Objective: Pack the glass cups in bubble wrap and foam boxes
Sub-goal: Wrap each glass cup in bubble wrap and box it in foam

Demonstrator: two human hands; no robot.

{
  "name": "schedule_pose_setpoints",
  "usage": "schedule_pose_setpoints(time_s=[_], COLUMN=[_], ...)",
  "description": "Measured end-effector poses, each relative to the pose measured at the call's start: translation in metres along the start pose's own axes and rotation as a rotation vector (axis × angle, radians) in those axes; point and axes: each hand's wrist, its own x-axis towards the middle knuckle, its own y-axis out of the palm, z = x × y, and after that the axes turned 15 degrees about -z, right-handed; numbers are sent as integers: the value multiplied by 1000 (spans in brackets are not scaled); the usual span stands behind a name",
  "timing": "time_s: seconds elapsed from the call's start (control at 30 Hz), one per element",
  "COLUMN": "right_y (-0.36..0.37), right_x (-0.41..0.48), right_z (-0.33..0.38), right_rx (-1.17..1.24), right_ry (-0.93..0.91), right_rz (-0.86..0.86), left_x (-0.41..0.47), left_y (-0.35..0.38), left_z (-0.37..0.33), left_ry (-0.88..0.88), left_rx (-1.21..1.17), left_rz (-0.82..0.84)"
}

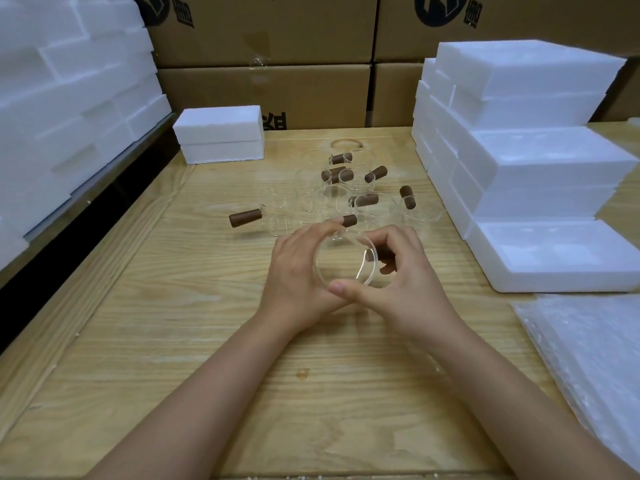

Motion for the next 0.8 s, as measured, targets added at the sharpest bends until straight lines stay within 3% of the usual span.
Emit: schedule_pose_setpoints(time_s=[0.2,0.37,0.57,0.8], right_y=[-5,2,18,23], right_x=[6,4,1,-4], right_z=[0,-1,-3,0], right_rx=[123,195,54,-47], right_ry=[-41,-23,-24,9], right_rz=[11,-107,-306,-313], left_x=[2,3,2,0], left_y=[-2,-1,0,0], left_z=[-1,-4,-11,-11], left_ry=[-76,-53,4,99], left_rx=[-71,-65,21,91], left_rz=[-45,-42,-14,-44])
